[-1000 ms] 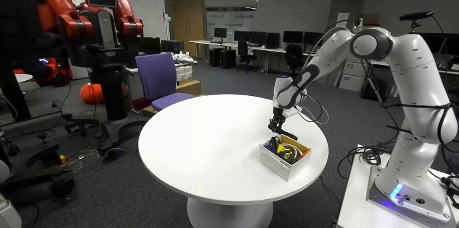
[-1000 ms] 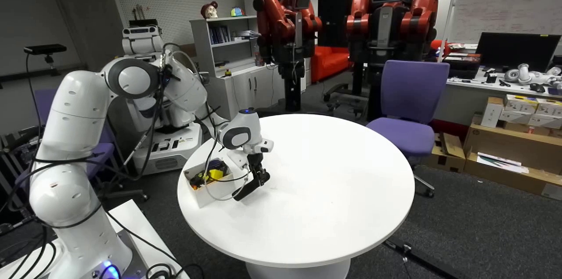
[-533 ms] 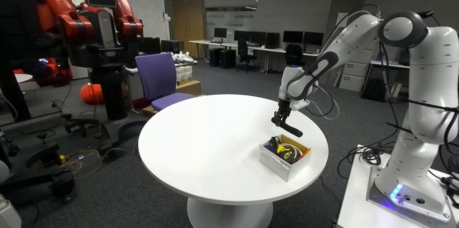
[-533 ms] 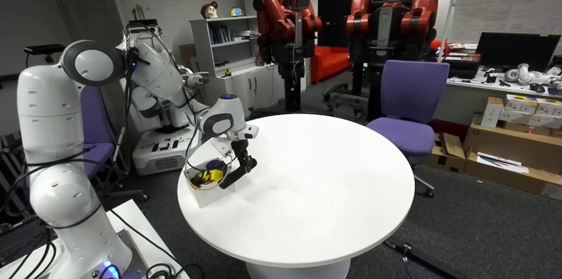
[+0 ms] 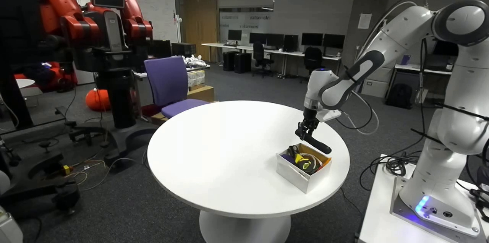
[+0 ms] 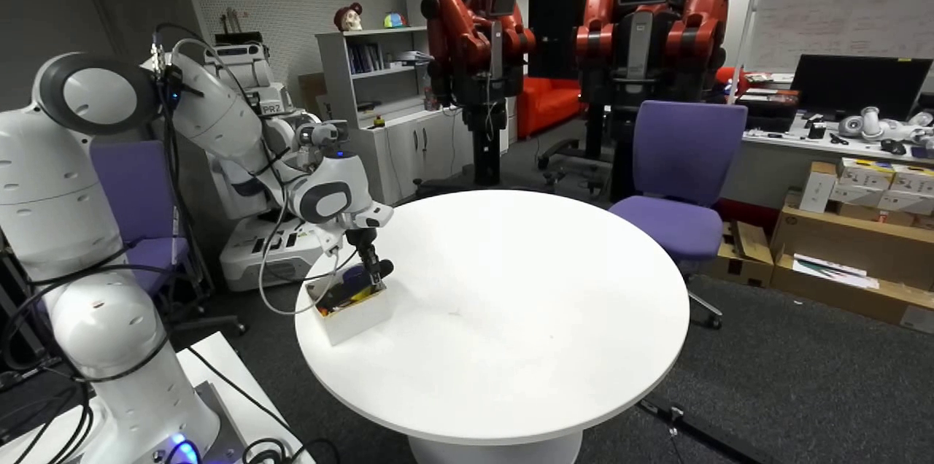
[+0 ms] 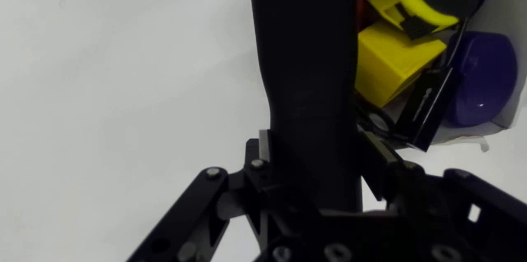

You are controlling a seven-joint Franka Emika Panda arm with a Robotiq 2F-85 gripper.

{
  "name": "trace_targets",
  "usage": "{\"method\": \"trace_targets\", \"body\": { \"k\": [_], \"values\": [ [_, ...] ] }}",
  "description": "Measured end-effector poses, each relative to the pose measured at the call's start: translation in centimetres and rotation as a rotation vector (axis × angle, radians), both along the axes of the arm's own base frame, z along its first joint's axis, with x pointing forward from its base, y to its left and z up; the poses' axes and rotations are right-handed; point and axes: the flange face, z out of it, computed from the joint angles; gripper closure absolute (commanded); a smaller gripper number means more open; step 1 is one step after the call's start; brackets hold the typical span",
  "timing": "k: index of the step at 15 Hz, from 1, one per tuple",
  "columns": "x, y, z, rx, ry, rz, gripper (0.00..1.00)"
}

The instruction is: Pick up the objects on the table and place them in the box

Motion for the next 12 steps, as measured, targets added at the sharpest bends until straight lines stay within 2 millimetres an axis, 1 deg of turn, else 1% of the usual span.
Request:
{"method": "trace_targets", "body": {
  "k": [3, 5, 9, 12],
  "values": [
    [-1.5, 2.0, 0.1, 0.005, 0.006, -0.060, 0.69],
    [-2.1, 3.2, 0.2, 0.007, 0.009, -0.093, 0.69],
    [-2.4, 5.6, 0.3, 0.015, 0.008, -0.146, 0.69],
    [-2.3, 6.8, 0.5, 0.020, 0.003, -0.168, 0.69]
  ]
}}
